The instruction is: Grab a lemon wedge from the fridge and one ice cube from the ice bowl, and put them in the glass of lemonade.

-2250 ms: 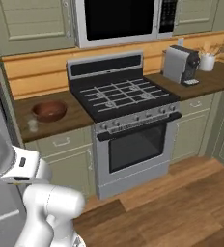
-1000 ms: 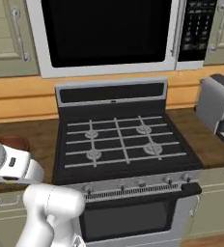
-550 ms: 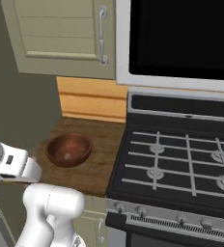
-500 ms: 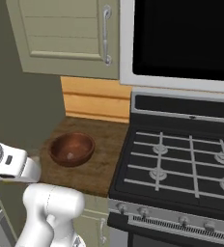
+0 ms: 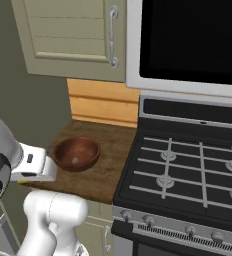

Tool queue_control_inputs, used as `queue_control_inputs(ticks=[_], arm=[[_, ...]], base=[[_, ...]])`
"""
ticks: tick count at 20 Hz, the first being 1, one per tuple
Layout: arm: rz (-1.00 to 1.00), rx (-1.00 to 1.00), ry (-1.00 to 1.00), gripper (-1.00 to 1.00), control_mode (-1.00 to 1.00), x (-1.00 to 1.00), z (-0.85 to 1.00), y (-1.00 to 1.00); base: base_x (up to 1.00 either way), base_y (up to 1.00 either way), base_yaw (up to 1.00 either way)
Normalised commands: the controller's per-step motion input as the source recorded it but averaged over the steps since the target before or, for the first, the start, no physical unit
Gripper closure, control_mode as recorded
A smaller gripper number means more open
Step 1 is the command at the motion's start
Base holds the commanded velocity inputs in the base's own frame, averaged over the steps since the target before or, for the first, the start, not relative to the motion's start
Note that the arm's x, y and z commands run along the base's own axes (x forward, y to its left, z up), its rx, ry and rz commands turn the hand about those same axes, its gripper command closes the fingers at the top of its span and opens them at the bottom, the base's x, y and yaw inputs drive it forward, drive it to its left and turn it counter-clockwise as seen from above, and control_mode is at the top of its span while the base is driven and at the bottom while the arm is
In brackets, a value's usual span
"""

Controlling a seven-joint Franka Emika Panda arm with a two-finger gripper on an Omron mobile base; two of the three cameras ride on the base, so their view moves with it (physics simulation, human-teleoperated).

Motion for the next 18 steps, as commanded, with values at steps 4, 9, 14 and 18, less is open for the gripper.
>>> queue_control_inputs(ticks=[4, 9, 14, 18], arm=[[0.13, 0.00, 0.00, 1.00, -1.00, 1.00, -0.06, 0.18], [0.00, -0.03, 0.05, 1.00, -1.00, 1.00, -0.36, 0.78], [0.00, -0.01, 0.00, 1.00, -1.00, 0.95, -0.22, 0.79], [0.02, 0.01, 0.00, 1.00, -1.00, 0.76, -0.30, 0.30]], base=[[0.00, 0.00, 0.00], [0.00, 0.00, 0.00], [0.00, 0.00, 0.00], [0.00, 0.00, 0.00]])
